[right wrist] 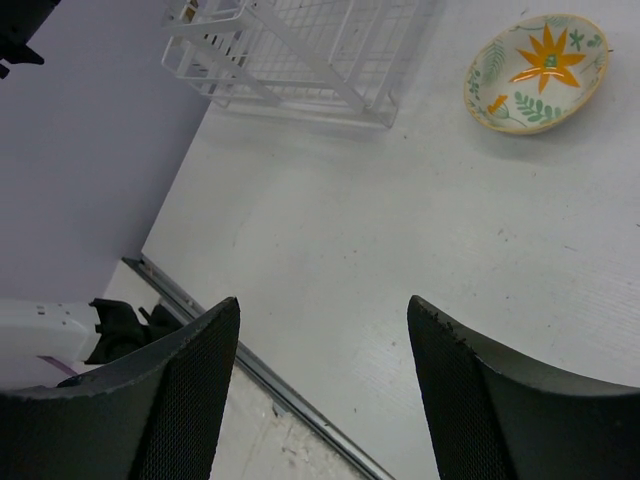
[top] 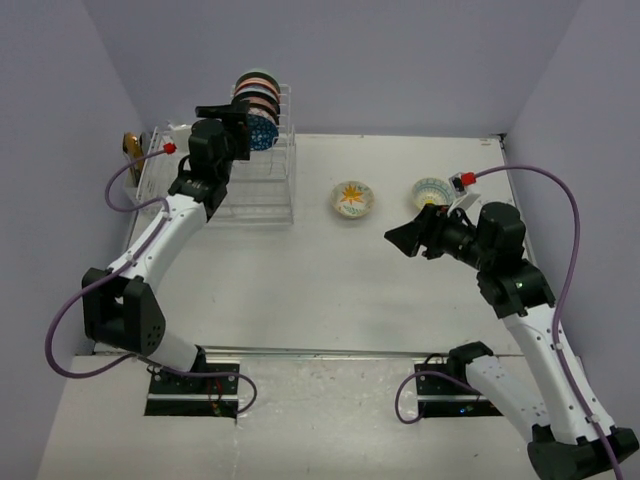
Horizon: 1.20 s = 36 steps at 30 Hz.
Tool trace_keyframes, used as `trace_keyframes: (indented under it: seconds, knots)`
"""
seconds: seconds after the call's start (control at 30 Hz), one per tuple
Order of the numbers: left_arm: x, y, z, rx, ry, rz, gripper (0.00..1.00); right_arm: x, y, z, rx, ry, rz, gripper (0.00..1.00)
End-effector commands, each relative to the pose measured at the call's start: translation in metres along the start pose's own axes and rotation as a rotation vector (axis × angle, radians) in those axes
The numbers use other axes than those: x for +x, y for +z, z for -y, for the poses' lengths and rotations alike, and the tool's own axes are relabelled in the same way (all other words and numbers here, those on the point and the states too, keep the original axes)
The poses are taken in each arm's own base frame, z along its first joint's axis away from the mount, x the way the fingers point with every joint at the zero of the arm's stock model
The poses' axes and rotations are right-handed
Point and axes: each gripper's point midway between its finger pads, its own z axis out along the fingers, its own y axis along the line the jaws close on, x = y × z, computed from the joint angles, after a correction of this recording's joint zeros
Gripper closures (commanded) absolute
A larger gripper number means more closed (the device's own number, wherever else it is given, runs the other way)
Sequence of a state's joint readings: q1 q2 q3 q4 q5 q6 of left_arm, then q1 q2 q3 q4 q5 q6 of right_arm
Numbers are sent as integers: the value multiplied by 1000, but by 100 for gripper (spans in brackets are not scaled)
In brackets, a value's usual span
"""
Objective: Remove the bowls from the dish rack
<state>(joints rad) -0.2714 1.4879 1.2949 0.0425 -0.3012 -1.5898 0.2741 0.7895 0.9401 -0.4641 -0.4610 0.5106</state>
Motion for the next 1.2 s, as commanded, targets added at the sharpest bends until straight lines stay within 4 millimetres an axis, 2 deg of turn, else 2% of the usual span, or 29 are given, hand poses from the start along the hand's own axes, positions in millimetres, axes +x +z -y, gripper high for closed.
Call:
trace_keyframes:
  seconds: [0.0, 0.07, 0.1, 0.13, 0.17, 0.23, 0.4, 0.7, 0.8, 0.83, 0.9, 1.0, 1.17]
  knots:
    - [-9, 9, 33, 84, -68, 47, 23, 0, -6, 3, 23, -32, 10, 31]
    - [-10, 12, 32, 77, -74, 59, 35, 1, -7, 3, 25, -33, 8, 31]
    - [-10, 14, 27, 65, -78, 64, 36, 1, -8, 3, 26, -34, 10, 31]
    - [-13, 15, 25, 65, -84, 77, 42, 2, -9, 3, 26, -33, 10, 31]
    - [-13, 15, 25, 73, -91, 82, 52, 1, -9, 4, 32, -34, 16, 31]
    - [-15, 17, 18, 63, -97, 92, 53, 1, -10, 5, 37, -43, 20, 31]
    - [-16, 22, 18, 70, -91, 100, 68, 2, -11, 7, 46, -49, 15, 31]
    - [-12, 34, 11, 51, -91, 99, 73, 3, -11, 7, 43, -59, 15, 31]
    - [-11, 36, 10, 41, -89, 94, 83, 3, -12, 7, 43, -64, 18, 31]
    - [-11, 36, 9, 40, -87, 93, 92, 3, -12, 7, 43, -65, 18, 31]
    - [-11, 33, 7, 37, -86, 94, 100, 3, -12, 7, 44, -65, 19, 31]
    - [-10, 30, 7, 42, -98, 85, 100, 2, -13, 5, 39, -68, 22, 31]
    - [-12, 19, 26, 101, -121, 79, 100, 1, -15, 3, 31, -73, 28, 30]
